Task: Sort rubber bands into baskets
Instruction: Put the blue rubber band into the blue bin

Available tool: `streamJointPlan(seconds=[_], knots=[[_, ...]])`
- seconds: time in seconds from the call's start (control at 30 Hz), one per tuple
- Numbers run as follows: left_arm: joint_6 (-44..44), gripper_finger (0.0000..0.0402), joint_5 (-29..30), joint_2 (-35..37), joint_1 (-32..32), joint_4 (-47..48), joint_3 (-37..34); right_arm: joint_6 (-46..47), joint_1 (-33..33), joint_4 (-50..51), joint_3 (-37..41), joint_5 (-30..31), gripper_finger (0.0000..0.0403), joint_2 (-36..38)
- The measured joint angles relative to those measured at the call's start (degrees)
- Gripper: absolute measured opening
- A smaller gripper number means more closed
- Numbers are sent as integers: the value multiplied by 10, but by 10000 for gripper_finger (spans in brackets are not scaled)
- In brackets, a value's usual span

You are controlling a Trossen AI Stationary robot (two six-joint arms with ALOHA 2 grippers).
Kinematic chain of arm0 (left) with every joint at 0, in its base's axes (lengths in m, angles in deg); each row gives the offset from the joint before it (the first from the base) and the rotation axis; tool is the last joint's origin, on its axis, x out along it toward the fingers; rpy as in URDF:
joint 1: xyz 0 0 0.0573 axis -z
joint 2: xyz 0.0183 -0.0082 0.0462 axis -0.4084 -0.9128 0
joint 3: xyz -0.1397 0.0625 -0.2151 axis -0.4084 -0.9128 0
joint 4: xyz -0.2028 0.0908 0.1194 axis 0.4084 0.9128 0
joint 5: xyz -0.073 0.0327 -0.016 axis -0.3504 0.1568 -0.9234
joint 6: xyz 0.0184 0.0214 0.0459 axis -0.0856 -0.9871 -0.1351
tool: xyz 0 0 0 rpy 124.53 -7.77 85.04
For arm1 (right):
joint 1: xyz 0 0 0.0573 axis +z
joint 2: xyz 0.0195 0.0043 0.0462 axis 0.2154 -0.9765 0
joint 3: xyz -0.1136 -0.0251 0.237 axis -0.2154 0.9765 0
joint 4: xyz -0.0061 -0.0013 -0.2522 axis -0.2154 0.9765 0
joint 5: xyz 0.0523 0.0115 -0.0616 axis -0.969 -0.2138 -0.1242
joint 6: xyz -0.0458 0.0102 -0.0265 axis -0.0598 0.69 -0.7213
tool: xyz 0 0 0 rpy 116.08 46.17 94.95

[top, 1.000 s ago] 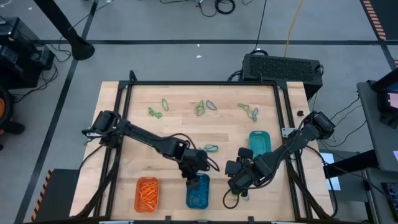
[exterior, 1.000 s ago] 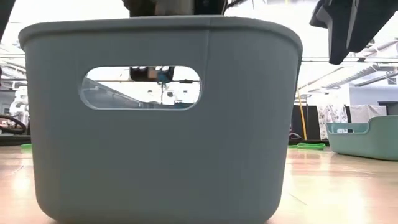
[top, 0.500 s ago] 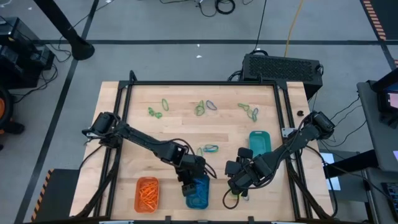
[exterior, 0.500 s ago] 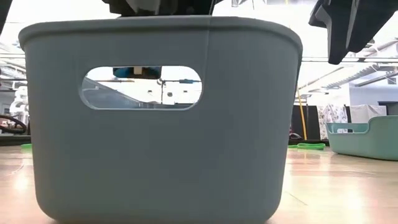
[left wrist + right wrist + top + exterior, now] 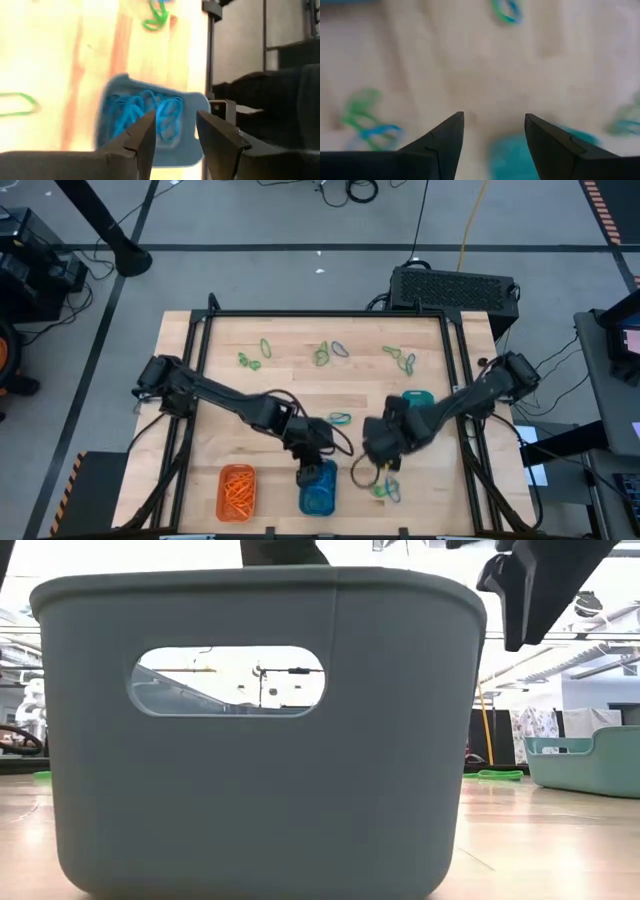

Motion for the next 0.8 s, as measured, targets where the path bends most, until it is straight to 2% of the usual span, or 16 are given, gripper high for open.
streamJointPlan(seconds=[0.17,0.3,0.43,0.6,0.8], knots=[[-31,147,71,47,-24,65,-1,-73,-84,65,15,7,201,60],[-31,147,119,83,-40,89,-11,-105,-193,37,92,8,201,135],[-30,148,155,106,-51,89,-14,-80,-324,-36,194,17,201,190],[-24,148,160,110,-75,87,-16,-76,-458,-107,265,9,201,189],[5,148,160,109,-106,76,-16,-111,-589,-183,286,18,201,143]])
